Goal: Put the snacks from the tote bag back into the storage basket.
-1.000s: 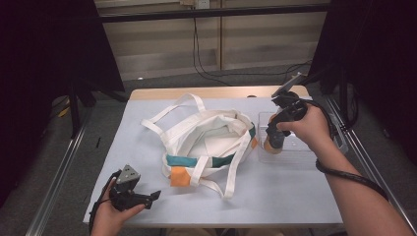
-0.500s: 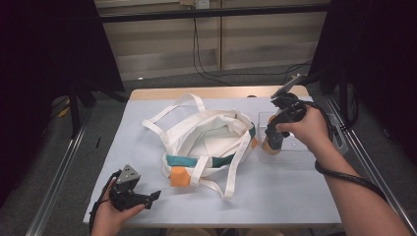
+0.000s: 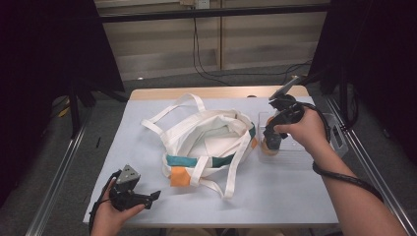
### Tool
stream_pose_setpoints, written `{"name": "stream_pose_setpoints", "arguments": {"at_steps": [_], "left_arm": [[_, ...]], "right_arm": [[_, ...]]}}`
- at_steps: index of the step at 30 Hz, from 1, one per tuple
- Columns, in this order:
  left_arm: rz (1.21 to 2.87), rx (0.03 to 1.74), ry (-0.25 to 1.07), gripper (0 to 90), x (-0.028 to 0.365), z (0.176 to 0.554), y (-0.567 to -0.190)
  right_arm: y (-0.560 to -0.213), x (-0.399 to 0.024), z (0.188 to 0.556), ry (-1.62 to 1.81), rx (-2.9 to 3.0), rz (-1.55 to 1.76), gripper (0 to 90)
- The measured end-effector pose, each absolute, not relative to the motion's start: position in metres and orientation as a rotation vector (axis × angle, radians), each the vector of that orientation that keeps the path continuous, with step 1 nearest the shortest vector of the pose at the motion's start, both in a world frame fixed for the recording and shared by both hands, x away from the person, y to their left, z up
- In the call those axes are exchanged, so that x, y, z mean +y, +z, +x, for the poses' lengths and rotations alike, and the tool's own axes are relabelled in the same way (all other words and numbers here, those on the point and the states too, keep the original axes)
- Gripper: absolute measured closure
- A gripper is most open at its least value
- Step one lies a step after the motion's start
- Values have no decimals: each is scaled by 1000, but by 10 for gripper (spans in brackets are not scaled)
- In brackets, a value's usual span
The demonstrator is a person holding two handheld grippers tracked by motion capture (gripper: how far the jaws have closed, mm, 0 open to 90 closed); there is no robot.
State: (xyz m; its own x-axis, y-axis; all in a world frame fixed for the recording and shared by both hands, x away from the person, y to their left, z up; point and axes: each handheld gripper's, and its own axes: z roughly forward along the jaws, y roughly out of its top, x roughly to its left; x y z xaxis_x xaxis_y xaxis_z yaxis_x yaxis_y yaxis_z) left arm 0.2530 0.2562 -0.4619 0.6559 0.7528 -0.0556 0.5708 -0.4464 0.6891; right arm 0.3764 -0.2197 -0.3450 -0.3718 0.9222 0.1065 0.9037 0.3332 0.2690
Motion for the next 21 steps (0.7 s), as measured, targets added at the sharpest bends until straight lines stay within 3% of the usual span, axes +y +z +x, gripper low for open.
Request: {"name": "stream_pose_setpoints", "arguments": {"at_steps": [21], "left_arm": [[2178, 1019, 336, 61, 255, 253, -462]], "right_arm": [[-354, -219, 377, 424, 2512, 1752, 303]]}}
